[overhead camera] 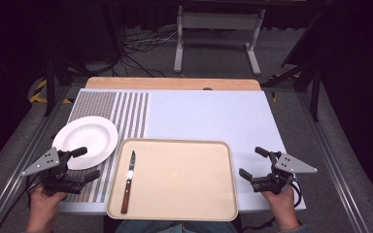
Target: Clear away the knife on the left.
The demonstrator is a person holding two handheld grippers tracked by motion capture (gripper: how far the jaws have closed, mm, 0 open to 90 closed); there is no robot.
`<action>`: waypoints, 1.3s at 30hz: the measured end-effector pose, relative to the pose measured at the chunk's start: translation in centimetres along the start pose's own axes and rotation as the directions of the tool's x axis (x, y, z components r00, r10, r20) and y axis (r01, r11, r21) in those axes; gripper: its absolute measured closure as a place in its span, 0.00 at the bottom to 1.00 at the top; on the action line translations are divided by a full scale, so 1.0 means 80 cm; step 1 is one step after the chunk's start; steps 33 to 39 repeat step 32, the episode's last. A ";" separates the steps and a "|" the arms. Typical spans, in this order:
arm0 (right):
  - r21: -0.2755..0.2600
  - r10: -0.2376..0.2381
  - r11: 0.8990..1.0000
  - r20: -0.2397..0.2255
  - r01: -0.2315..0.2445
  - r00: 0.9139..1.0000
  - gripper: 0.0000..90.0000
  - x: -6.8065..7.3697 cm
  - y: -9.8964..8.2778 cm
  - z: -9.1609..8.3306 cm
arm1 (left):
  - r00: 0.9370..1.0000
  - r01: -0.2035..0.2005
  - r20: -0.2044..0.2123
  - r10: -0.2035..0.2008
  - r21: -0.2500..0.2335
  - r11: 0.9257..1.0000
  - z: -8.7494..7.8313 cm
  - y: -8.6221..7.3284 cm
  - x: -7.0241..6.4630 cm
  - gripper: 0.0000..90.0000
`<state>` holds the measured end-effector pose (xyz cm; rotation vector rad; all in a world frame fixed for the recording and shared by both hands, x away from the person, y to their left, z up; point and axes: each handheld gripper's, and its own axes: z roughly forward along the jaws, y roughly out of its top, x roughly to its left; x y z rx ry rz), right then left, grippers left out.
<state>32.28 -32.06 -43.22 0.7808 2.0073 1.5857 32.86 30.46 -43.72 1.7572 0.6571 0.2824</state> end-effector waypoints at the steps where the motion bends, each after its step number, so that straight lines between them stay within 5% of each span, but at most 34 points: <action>1: 0.000 0.000 1.000 0.000 0.000 1.000 0.01 0.000 0.000 0.000 | 1.000 0.013 0.008 -0.014 0.007 1.000 0.003 -0.003 0.001 0.01; 7: 0.001 -0.003 1.000 -0.001 0.003 1.000 0.01 0.001 0.001 -0.001 | 0.999 0.031 0.017 -0.032 0.080 0.996 0.016 -0.011 0.002 0.01; 39: 0.009 0.002 1.000 -0.007 -0.002 1.000 0.01 0.001 0.000 0.001 | 0.999 0.030 0.034 -0.033 0.075 0.997 0.019 -0.011 0.001 0.00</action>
